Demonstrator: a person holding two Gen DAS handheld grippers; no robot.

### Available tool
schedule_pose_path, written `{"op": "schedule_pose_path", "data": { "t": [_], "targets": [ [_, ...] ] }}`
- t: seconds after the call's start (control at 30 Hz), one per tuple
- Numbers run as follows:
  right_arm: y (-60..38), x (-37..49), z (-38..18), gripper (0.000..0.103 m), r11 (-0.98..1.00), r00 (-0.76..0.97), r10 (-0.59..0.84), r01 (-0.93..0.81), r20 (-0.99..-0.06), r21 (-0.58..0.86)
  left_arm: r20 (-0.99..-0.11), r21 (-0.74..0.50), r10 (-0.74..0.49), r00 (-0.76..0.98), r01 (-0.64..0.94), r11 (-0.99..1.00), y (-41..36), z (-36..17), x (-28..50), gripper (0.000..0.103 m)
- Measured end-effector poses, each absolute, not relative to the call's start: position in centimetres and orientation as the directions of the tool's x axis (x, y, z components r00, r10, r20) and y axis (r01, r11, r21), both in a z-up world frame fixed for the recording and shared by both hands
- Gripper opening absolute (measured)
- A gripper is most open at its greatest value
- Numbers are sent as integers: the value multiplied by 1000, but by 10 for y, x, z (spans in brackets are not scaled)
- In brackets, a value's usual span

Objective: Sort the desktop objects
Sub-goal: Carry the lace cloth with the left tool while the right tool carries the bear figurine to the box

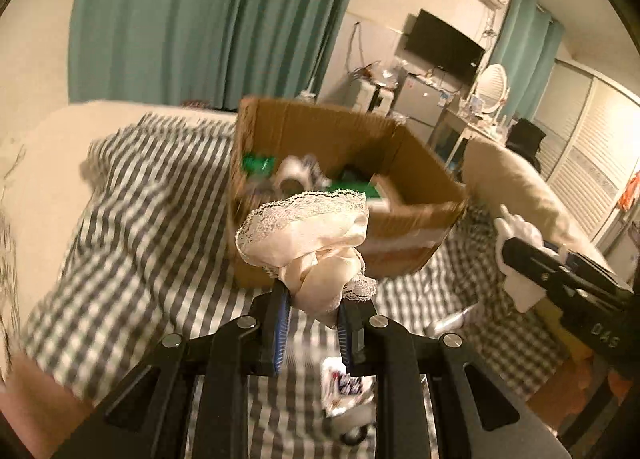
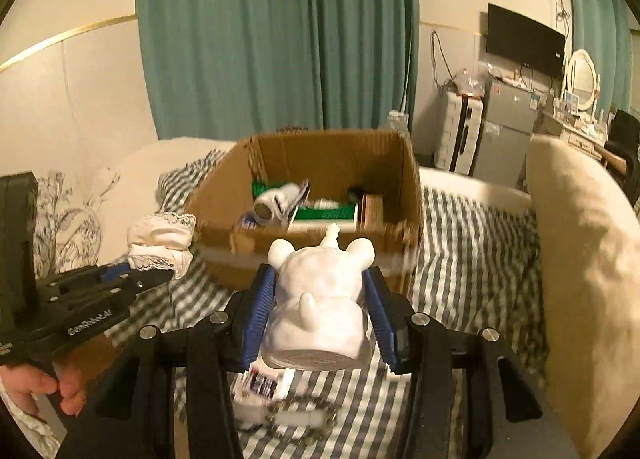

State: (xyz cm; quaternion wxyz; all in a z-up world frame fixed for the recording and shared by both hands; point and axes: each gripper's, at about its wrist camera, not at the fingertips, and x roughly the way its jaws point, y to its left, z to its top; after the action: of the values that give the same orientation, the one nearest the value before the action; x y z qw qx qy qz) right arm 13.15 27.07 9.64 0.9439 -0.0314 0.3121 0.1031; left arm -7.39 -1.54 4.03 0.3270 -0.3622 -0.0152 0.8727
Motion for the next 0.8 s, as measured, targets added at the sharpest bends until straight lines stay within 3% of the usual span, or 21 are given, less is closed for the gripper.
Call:
{"op": "schedule_pose_path", "data": {
  "t": [0.3,0.8],
  "targets": [
    [273,219,120,46,979,787,188,-198,-587,47,-572,-233,602,-558,-593,-771,41,88,-141,21],
    [260,373,78,46,986,738,164,-125,-654,107,-621,-250,566,-542,-547,-799,118,52,-269,21]
  ]
}}
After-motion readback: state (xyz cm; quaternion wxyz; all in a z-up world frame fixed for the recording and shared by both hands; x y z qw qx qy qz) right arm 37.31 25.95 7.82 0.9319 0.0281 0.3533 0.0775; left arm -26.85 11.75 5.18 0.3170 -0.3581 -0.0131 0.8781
